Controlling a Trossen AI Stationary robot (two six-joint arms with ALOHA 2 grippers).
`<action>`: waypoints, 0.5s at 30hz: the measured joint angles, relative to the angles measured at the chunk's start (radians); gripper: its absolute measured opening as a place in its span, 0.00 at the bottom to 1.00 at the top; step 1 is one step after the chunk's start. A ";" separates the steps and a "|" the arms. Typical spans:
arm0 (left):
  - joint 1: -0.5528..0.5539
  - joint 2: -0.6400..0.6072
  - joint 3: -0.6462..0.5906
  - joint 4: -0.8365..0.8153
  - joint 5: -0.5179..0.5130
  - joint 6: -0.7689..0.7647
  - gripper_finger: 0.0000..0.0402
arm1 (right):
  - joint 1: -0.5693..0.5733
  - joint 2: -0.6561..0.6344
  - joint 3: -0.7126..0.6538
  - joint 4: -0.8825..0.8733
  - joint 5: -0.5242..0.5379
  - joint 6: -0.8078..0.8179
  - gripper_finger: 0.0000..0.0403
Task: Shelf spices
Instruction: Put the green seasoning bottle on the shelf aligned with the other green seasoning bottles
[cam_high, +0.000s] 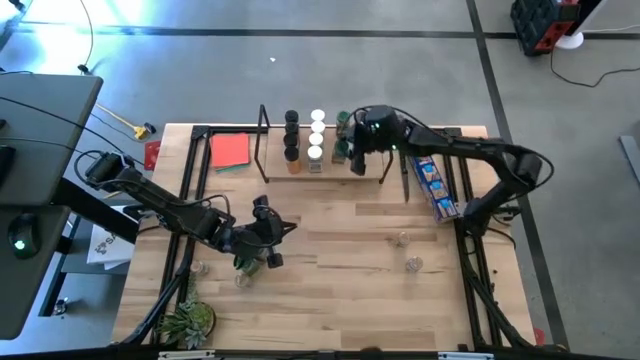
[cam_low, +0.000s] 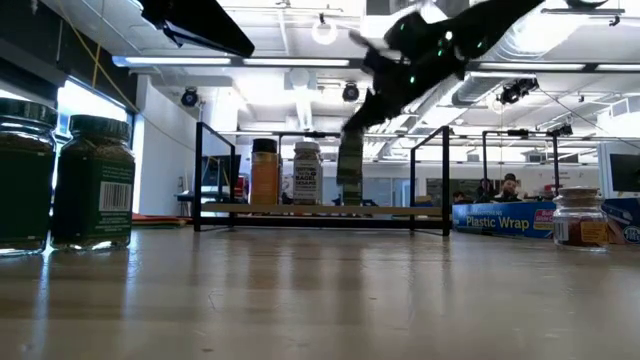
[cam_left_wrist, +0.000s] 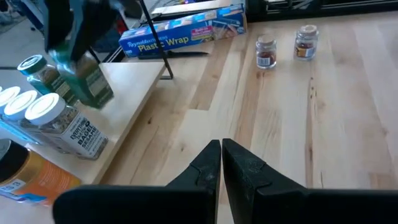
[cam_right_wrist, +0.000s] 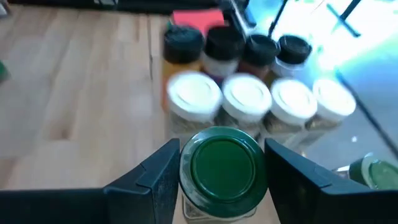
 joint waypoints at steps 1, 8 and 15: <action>0.000 0.000 0.000 0.000 0.000 -0.002 0.04 | -0.016 0.023 0.010 -0.006 -0.009 -0.009 0.47; 0.000 0.000 0.000 -0.002 0.002 -0.027 0.03 | -0.080 0.103 0.079 -0.006 -0.020 -0.042 0.50; 0.001 0.000 0.000 -0.006 0.009 -0.036 0.04 | -0.091 0.106 0.087 -0.017 0.004 -0.081 0.51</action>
